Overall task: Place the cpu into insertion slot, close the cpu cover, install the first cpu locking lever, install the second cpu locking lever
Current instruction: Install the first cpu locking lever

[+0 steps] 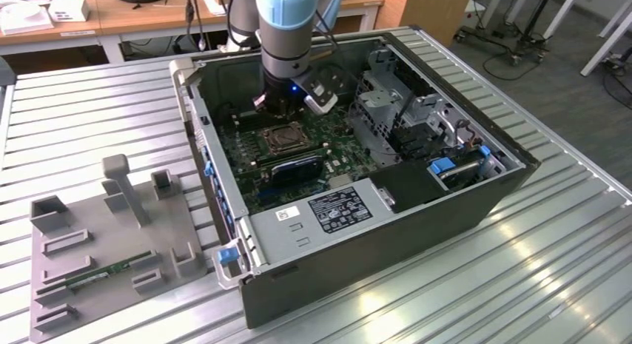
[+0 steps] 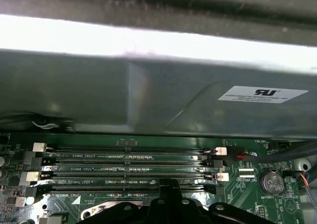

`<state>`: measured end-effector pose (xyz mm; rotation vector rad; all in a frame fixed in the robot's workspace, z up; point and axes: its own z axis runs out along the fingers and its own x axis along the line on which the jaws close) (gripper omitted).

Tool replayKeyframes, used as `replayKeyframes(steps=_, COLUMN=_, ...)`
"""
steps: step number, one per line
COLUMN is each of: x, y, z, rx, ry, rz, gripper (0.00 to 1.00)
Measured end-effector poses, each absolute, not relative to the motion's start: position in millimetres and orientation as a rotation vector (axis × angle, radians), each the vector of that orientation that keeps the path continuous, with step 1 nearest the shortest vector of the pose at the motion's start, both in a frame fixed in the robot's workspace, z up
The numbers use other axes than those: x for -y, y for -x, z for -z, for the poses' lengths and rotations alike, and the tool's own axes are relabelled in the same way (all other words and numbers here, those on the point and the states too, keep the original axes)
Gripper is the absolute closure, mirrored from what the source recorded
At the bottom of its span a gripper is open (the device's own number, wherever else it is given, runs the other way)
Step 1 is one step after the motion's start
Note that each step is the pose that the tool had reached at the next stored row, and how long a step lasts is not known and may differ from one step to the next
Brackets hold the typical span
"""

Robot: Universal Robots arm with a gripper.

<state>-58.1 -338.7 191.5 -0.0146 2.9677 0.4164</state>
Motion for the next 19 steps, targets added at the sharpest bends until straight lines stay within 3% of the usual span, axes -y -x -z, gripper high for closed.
replayKeyframes(steps=19, x=338.8, y=56.7, z=-198.1, rx=-2.968, ry=0.015, rz=-0.416, gripper=0.89)
